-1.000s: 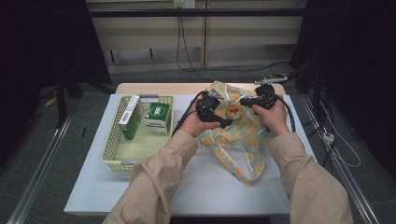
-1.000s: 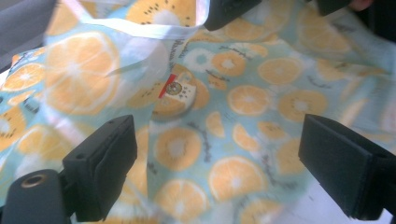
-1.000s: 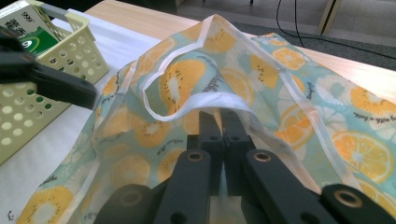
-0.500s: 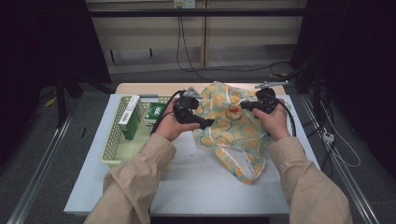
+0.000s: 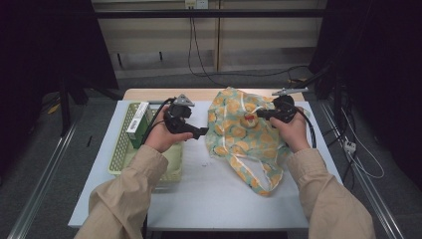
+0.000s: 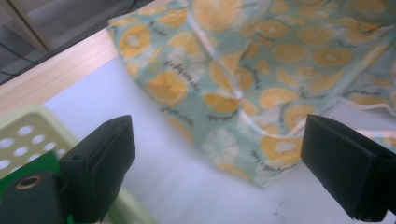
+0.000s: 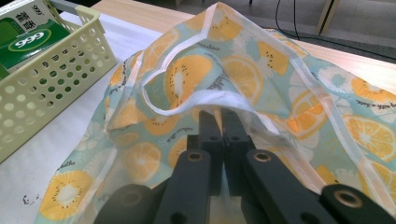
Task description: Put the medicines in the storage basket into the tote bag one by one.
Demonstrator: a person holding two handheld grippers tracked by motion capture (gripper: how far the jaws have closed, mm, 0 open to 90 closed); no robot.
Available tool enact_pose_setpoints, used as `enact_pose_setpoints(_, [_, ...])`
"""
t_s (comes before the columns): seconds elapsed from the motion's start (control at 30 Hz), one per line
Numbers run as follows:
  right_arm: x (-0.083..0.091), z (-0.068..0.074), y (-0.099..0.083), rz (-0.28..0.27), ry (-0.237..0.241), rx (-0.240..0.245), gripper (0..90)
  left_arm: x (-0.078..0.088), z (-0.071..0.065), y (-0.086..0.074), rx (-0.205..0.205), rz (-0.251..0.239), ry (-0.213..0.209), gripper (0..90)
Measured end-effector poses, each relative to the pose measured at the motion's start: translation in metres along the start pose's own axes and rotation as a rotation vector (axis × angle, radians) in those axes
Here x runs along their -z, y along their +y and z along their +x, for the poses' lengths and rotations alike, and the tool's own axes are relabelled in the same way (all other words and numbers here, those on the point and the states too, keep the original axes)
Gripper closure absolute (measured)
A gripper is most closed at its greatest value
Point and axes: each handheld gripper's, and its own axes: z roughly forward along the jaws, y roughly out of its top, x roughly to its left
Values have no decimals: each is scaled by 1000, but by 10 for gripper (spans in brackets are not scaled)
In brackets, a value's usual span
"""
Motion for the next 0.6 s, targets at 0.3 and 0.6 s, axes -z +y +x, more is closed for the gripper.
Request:
enact_pose_setpoints(0.3, [3,0,0,-13,6,-1,900,16,23,-15,22,13,75,99])
enact_pose_setpoints(0.6, [5,6,1,-18,22,7,900,22,42,-28,59,26,149,99])
